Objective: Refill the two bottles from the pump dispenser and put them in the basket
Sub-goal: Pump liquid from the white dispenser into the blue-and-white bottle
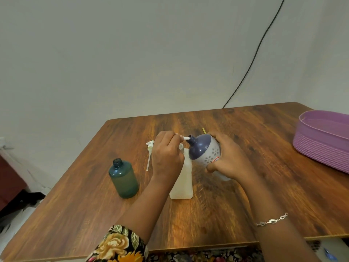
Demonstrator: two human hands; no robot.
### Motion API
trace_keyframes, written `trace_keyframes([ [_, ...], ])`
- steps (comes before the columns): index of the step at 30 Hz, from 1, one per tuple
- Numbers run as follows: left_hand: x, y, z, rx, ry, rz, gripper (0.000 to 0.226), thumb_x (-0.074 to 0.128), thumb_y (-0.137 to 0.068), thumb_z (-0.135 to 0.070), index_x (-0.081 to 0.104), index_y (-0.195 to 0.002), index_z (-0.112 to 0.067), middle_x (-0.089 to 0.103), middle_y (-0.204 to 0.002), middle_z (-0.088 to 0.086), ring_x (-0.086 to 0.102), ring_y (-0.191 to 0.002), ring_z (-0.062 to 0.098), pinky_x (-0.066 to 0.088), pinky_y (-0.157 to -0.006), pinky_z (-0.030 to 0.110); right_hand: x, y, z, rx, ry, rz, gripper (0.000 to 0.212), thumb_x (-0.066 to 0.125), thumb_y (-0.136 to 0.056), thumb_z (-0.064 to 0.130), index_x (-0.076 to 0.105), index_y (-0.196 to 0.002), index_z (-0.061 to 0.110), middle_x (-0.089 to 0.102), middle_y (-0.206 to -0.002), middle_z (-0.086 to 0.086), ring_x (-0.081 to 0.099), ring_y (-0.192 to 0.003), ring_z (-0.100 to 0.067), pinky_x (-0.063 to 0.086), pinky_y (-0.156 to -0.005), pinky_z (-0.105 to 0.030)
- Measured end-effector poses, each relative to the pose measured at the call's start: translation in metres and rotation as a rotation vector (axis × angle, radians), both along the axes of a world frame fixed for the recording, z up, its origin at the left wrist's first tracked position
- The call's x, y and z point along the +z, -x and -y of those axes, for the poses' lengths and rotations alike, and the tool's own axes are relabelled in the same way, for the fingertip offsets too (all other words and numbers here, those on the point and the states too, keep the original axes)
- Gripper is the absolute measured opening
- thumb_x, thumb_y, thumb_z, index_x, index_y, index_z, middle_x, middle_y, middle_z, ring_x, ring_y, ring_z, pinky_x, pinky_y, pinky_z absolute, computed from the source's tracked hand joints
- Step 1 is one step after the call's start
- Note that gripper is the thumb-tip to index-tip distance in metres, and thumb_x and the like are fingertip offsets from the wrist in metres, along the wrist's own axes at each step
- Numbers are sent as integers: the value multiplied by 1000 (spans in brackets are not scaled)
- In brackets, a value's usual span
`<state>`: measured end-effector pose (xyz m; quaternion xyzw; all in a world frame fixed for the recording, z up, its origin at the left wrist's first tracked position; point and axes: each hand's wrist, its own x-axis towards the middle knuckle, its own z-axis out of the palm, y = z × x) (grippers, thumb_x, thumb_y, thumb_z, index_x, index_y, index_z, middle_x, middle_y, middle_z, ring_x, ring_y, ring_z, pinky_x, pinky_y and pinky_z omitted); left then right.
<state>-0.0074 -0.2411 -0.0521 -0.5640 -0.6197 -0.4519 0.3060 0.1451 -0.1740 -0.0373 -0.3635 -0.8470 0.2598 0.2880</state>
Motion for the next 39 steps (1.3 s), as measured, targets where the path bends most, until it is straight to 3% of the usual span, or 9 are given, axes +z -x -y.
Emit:
trace_keyframes([
  [4,11,3,2,-25,-2,-38,27,43,-80,-8,68,-79,2,63,-73,12,59,-67,23,40,-63,20,5,1,-2,4,-8,-8,87,82,-55,11,42,-131,21,47,-122,1,43,-106,-14,40,-77,-30],
  [9,11,0,0,26,-15,-71,18,49,-78,-2,66,-74,0,61,-69,10,54,-65,20,34,-63,17,8,0,-4,0,-40,7,87,83,-56,14,41,-131,21,46,-121,1,41,-104,-11,38,-75,-27],
  [13,5,1,-5,45,-48,-69,17,52,-77,1,63,-64,0,56,-61,10,50,-56,20,27,-60,15,2,1,-3,13,-20,19,84,82,-56,14,42,-130,22,47,-121,0,46,-107,-18,43,-75,-30],
  [18,6,1,0,22,-55,-86,14,53,-77,2,67,-76,2,62,-70,11,56,-63,21,31,-67,13,2,1,-3,11,-18,9,84,82,-55,11,43,-129,22,48,-121,-1,45,-103,-16,39,-74,-30],
  [22,12,-2,0,52,-26,-94,12,61,-70,12,66,-72,2,61,-69,11,56,-62,23,31,-65,15,8,3,-2,9,-16,-5,86,82,-54,8,43,-130,20,48,-122,-1,43,-103,-15,39,-76,-32],
  [29,3,-4,1,86,-49,-98,10,58,-73,6,65,-69,0,61,-66,10,54,-57,20,26,-61,11,4,2,1,28,-15,0,78,81,-59,9,44,-127,20,47,-114,1,45,-97,-14,37,-61,-20],
  [33,10,-3,2,75,-45,-124,9,66,-68,9,67,-72,1,63,-69,10,56,-59,22,31,-54,16,7,1,-2,8,1,-11,83,82,-55,8,45,-127,20,46,-111,4,43,-98,-13,37,-70,-28],
  [39,-2,-2,-2,85,-71,-122,11,66,-69,12,66,-71,1,61,-67,11,55,-58,22,30,-60,18,6,2,-3,6,21,1,84,81,-55,5,44,-128,20,43,-109,6,42,-97,-13,36,-67,-26],
])
